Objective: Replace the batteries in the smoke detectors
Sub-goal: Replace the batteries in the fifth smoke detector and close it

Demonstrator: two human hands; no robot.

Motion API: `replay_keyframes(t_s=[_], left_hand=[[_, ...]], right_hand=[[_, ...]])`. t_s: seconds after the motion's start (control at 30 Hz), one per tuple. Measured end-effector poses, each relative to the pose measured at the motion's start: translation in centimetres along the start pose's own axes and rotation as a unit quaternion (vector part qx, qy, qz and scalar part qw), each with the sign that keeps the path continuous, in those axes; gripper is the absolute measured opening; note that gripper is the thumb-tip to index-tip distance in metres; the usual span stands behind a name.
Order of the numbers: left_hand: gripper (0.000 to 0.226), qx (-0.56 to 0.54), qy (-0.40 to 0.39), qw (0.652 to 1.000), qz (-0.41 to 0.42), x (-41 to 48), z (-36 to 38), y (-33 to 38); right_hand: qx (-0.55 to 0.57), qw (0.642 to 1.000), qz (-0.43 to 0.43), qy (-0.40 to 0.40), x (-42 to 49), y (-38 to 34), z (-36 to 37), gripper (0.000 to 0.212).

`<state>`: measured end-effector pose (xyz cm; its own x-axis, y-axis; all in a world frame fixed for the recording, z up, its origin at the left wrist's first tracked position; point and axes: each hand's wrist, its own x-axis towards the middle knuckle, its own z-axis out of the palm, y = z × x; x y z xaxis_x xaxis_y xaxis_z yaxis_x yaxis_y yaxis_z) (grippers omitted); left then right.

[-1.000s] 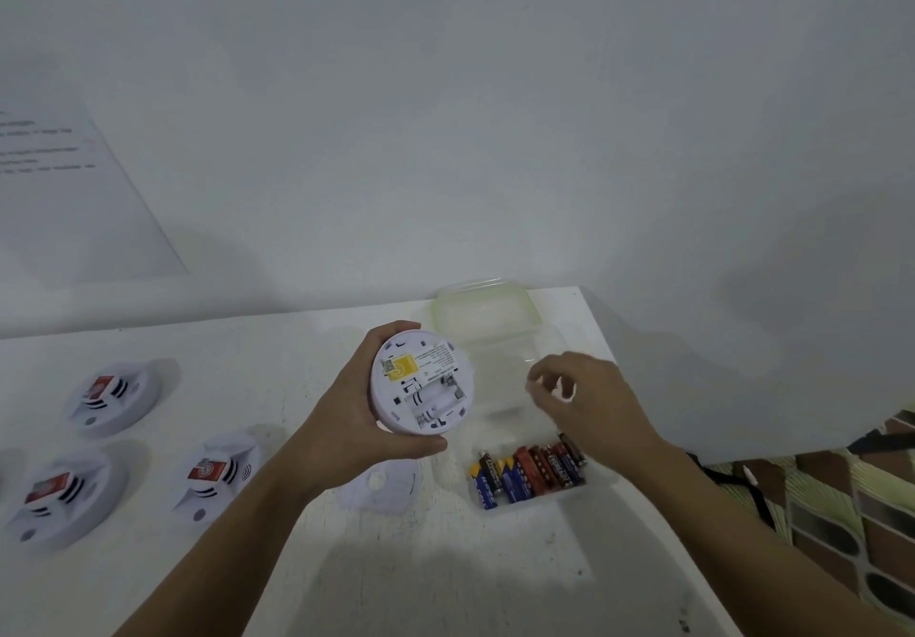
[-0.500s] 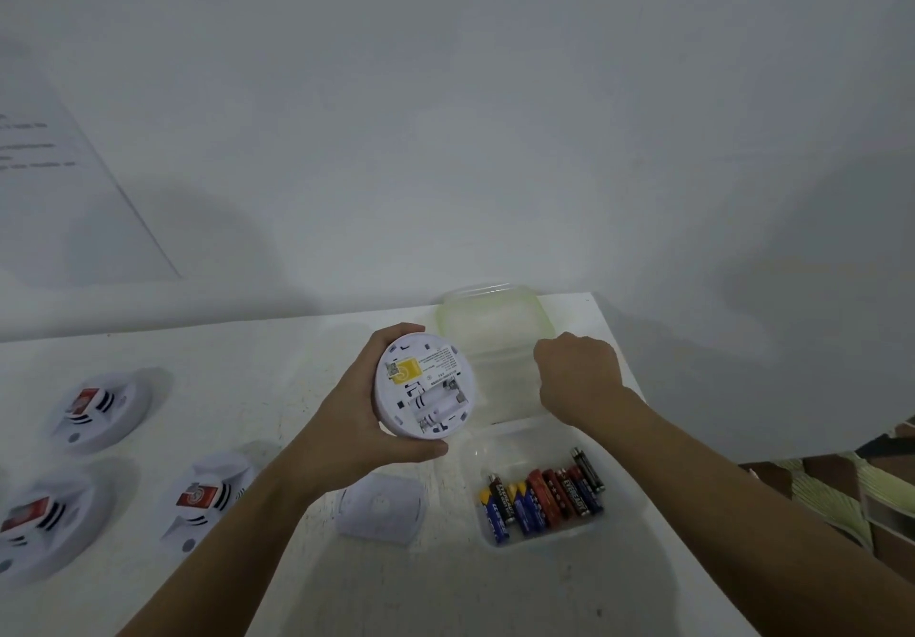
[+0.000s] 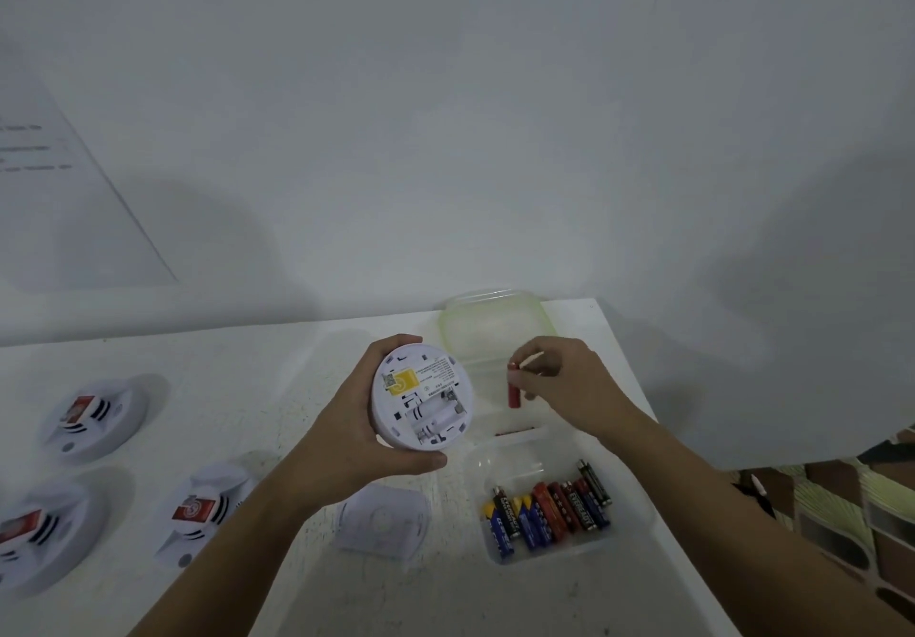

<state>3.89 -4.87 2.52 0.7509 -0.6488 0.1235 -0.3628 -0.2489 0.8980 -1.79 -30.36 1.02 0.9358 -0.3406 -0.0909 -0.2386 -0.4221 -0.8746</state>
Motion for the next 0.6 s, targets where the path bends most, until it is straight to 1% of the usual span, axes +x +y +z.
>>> replay_keyframes(t_s=[0.07, 0.1, 0.3, 0.4, 0.5, 0.6], left_hand=[[0.094, -0.004, 0.000, 1.000, 0.002, 0.0, 0.0, 0.4], [0.094, -0.007, 0.000, 1.000, 0.003, -0.1, 0.1, 0.6], [0.092, -0.036, 0.007, 0.999, 0.002, -1.1, 0.1, 2.5], [0.092, -0.045, 0.010, 0.999, 0.007, -2.0, -0.1, 3.6], [0.094, -0.059, 0.015, 0.998, 0.013, -3.1, -0.3, 4.2], [0.095, -0.060, 0.044, 0.997, 0.028, -4.2, -0.1, 4.7]], right_hand=[[0.101, 0.995, -0.016, 0.010, -1.0, -1.5, 0.0, 0.004], [0.134, 0.990, -0.029, 0.016, -1.5, -2.3, 0.0, 0.005], [0.286, 0.952, -0.097, 0.055, -4.9, -6.8, 0.1, 0.012], [0.300, 0.944, -0.124, 0.062, -6.9, -8.2, 0.3, 0.013], [0.310, 0.939, -0.131, 0.071, -8.4, -8.6, 0.8, 0.015], [0.300, 0.940, -0.130, 0.098, -9.4, -8.3, 1.4, 0.013]])
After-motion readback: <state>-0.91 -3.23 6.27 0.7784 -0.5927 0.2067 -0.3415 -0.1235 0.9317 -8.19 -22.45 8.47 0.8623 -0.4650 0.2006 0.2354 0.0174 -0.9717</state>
